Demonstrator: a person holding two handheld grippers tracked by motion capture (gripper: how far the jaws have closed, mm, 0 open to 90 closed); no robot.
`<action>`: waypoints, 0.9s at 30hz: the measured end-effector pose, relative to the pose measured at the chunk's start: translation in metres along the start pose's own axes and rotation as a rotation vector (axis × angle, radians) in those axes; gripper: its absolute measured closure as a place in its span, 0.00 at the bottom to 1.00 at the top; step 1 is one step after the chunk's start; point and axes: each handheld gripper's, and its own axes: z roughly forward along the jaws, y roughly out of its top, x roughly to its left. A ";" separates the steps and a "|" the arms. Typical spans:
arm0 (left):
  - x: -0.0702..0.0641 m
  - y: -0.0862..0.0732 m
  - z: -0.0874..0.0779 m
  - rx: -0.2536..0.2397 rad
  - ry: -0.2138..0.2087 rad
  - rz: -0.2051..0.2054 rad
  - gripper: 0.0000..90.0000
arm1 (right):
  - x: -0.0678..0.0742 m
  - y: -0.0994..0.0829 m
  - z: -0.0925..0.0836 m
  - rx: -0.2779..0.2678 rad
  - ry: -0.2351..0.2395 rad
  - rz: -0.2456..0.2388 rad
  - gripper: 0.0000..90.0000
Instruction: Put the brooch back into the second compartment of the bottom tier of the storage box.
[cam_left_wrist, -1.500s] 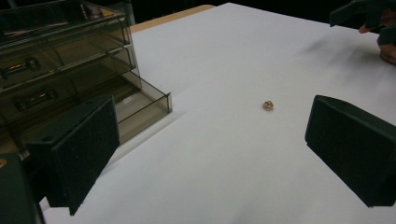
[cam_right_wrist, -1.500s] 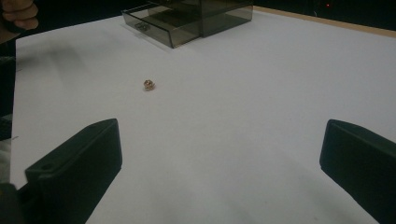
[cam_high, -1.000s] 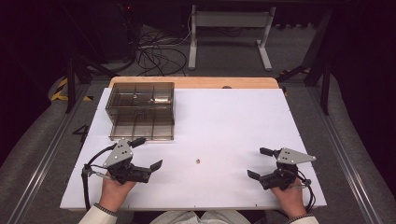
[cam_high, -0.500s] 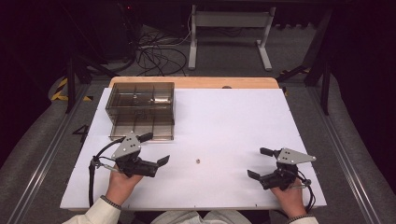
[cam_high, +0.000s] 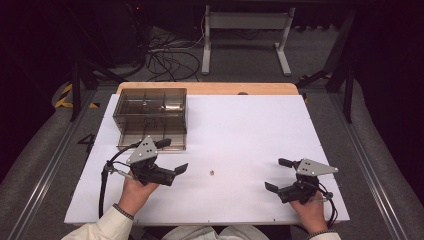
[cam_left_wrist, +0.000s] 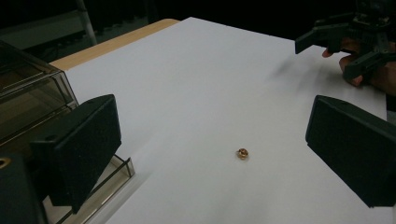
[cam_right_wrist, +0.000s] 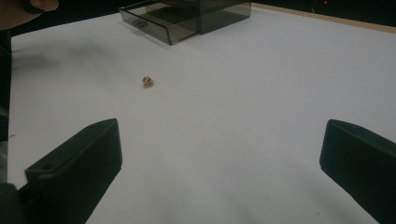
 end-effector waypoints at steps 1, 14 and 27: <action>0.000 0.001 0.000 -0.001 -0.004 -0.003 0.05 | 0.000 0.000 0.000 0.000 0.000 0.000 0.00; 0.000 0.018 0.007 0.067 -0.128 0.039 0.10 | 0.000 0.000 0.000 0.000 0.009 0.006 0.00; -0.001 0.036 0.036 0.293 -0.232 0.101 0.12 | -0.001 0.000 0.001 0.009 0.015 0.011 0.00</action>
